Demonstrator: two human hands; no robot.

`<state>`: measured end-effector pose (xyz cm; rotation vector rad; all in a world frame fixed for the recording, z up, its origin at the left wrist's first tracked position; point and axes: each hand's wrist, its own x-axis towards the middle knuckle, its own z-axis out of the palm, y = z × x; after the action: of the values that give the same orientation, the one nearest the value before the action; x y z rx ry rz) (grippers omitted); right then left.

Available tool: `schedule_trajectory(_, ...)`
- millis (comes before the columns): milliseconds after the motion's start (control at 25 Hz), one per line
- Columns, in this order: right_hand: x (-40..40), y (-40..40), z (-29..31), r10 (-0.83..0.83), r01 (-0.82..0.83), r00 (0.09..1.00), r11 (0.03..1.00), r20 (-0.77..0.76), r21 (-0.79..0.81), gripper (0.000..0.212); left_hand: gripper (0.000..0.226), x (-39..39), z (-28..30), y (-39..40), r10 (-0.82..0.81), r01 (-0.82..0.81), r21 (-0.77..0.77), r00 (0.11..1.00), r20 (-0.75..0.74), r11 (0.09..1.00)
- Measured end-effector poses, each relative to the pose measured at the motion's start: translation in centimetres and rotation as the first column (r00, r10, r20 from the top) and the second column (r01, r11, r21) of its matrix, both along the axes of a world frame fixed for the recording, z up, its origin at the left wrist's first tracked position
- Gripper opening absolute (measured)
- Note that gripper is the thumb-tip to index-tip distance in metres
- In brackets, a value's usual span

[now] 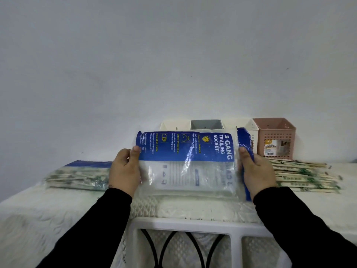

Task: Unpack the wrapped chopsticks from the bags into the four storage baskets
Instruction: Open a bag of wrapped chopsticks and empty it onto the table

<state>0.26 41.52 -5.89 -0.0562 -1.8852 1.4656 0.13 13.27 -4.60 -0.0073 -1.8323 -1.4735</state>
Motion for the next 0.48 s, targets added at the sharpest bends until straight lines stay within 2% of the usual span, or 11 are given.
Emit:
schedule_trajectory(120,0.2,0.0,-0.1,-0.064,0.068,0.996,0.995,-0.065,0.075,0.058,0.033,-0.5,0.5,-0.7,-0.129,0.129,0.132,0.992,-0.012,0.983)
schedule_trajectory(200,0.2,-0.1,-0.3,-0.068,0.077,0.993,0.992,-0.093,0.100,0.063,0.027,-0.7,1.8,-1.5,-0.315,0.302,0.284,0.949,0.000,0.910)
schedule_trajectory(280,0.5,-0.3,-0.2,-0.057,0.072,0.993,0.988,-0.105,0.137,0.061,0.029,-0.9,3.1,-2.1,-0.438,0.412,0.308,0.899,0.019,0.858)
schedule_trajectory(360,0.7,-0.4,-0.1,-0.054,0.071,0.992,0.987,-0.118,0.143,0.054,0.033,-1.3,3.9,-2.2,-0.339,0.334,0.189,0.941,-0.003,0.923)
schedule_trajectory(480,0.8,-0.5,0.0,-0.081,0.101,0.990,0.980,-0.117,0.173,0.053,0.041,-1.6,4.1,-1.8,-0.043,0.044,0.014,0.995,-0.087,0.999)
